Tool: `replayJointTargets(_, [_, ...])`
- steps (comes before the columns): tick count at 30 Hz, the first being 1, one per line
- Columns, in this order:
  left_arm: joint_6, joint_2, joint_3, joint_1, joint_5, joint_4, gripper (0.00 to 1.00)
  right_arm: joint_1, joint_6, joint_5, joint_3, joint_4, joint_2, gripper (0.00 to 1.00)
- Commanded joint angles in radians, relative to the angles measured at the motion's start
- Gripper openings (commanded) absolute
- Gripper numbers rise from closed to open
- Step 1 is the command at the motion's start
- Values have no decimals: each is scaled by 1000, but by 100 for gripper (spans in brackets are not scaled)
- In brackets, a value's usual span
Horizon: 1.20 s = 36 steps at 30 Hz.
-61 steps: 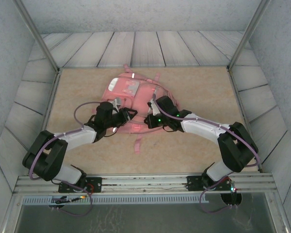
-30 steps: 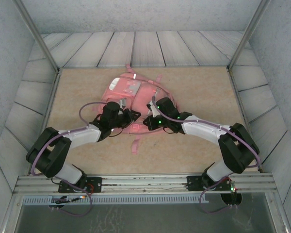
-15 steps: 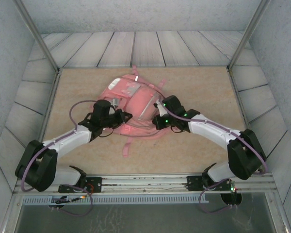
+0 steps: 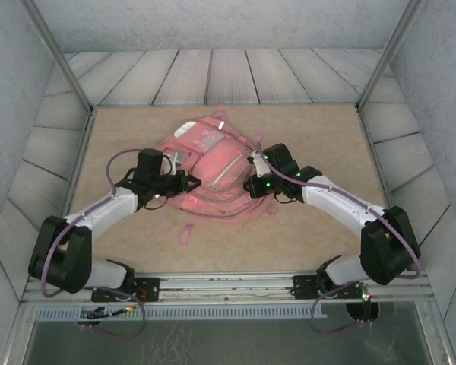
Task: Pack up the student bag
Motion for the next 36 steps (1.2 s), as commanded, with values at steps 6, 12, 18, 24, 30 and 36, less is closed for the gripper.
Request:
replayJointTargets(6, [177, 146, 172, 119, -141, -57, 2, 90, -72, 49, 31, -192, -70, 0])
replayJointTargets(12, [201, 174, 200, 119, -66, -35, 23, 139, -38, 29, 88, -141, -3, 0])
replayJointTargets(18, [166, 65, 127, 116, 11, -57, 56, 141, 28, 63, 131, -61, 54, 0])
replayJointTargets(24, [-46, -104, -51, 72, 112, 148, 68, 140, 44, 39, 134, 9, 94, 0])
replayJointTargets(30, [-214, -138, -143, -60, 72, 294, 69, 140, 50, 27, 130, 39, 115, 0])
replayJointTargets(36, [-388, -66, -194, -158, 4, 494, 69, 142, 46, 26, 120, 50, 101, 0])
